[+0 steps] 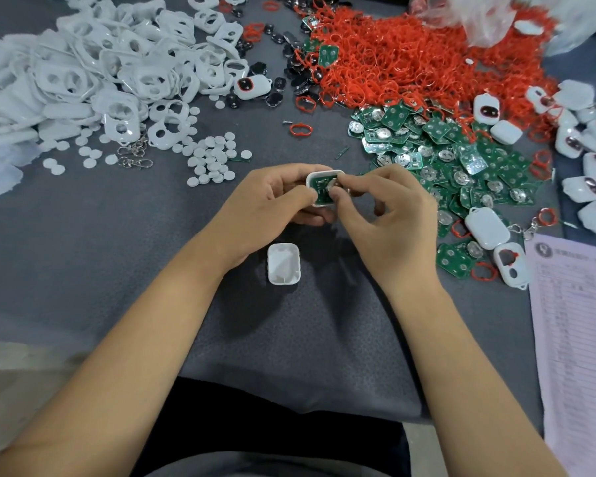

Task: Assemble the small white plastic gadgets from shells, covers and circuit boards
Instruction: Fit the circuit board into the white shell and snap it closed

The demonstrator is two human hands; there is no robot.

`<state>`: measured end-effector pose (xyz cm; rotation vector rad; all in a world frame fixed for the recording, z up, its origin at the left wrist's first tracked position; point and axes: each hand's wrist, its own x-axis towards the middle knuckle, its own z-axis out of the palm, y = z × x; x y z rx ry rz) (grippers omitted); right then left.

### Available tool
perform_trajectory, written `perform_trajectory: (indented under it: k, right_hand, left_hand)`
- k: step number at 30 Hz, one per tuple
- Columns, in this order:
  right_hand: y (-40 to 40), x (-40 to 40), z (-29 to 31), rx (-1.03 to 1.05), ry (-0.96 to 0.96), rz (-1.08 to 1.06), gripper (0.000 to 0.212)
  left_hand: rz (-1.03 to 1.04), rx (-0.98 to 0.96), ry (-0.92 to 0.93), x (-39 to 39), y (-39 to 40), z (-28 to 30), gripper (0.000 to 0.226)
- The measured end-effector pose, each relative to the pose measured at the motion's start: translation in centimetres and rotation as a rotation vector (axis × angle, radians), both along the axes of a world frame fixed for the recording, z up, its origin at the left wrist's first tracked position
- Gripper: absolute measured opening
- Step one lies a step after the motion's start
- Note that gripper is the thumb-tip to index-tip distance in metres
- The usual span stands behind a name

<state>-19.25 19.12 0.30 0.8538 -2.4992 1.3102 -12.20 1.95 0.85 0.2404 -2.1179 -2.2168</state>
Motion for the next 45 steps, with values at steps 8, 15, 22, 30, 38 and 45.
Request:
perform_trajectory:
  k: [8, 15, 22, 30, 38, 45]
  right_hand:
    - [-0.4, -0.3, 0.2, -0.283, -0.373, 0.02, 0.02]
    - [-0.5, -0.7, -0.1, -0.434, -0.73, 0.132, 0.009]
    - [-0.6, -0.5, -0.2, -0.441, -0.713, 0.136, 0.006]
    - [-0.8, -0.4, -0.4, -0.395, -0.66, 0.124, 0.009]
    - [-0.8, -0.2, -0.1, -0.383, -0.696, 0.14, 0.015]
    - [-0.9, 0.0, 0.1, -0.356, -0.681, 0.134, 0.015]
  left_hand:
    - [0.049, 0.011, 0.014, -0.1, 0.2, -0.3, 0.029]
    - [0.001, -0.018, 0.057, 0.0, 0.1, -0.5, 0.029]
    - [-0.005, -0.058, 0.068, 0.1, 0.1, -0.6, 0.026]
    - [-0.004, -0.062, 0.056, 0.0, 0.1, -0.7, 0.026]
    - [-0.026, -0.079, 0.046, 0.0, -0.1, -0.6, 0.025]
    - [-0.04, -0.069, 0.034, 0.1, -0.3, -0.4, 0.026]
